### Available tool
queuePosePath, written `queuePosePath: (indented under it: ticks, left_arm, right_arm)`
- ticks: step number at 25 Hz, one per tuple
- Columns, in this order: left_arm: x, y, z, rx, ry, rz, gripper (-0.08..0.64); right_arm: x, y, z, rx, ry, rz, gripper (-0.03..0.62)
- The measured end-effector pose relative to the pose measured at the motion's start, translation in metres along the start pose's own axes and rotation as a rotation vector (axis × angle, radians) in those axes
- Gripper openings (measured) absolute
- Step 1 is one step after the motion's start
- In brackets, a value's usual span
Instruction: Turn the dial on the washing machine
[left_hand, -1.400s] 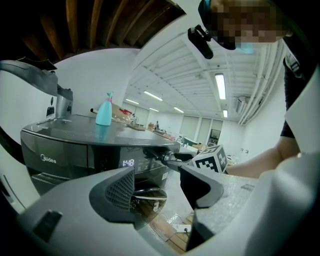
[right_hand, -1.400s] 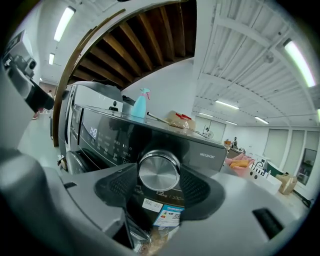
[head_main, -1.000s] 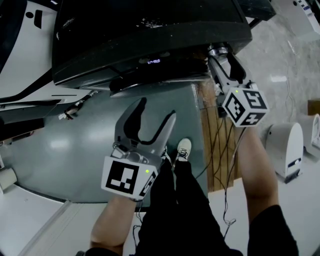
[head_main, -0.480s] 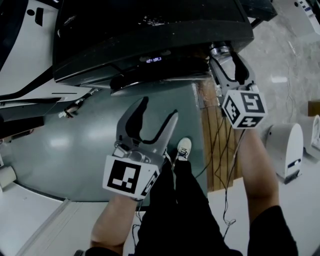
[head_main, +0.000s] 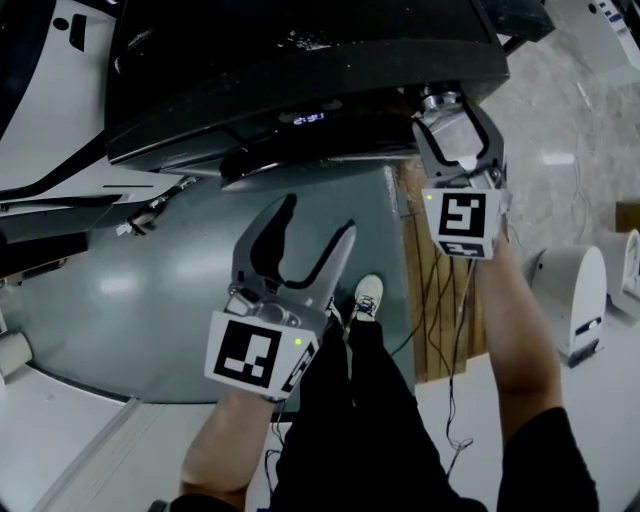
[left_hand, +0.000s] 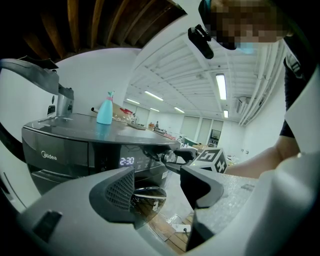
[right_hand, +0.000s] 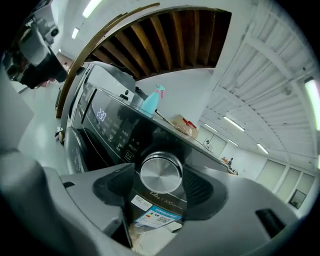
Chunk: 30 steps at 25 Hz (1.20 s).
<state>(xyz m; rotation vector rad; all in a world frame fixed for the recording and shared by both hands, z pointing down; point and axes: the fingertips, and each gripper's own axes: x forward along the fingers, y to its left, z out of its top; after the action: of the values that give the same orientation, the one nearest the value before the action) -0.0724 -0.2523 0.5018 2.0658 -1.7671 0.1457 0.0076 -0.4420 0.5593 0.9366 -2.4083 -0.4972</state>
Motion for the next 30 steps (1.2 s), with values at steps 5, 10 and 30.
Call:
queuePosePath:
  ticks: [5, 10, 30]
  left_arm:
    - [0.001, 0.001, -0.002, -0.004, 0.001, -0.003, 0.267]
    - [0.002, 0.002, -0.004, -0.013, 0.001, 0.003, 0.267]
    - [-0.002, -0.003, 0.006, -0.015, -0.028, 0.021, 0.267]
  right_arm:
    - [0.001, -0.002, -0.001, -0.009, 0.0, -0.025, 0.268]
    - [0.0, -0.004, -0.004, 0.103, 0.008, -0.014, 0.265]
    - [-0.011, -0.011, -0.004, 0.481, -0.051, 0.084, 0.271]
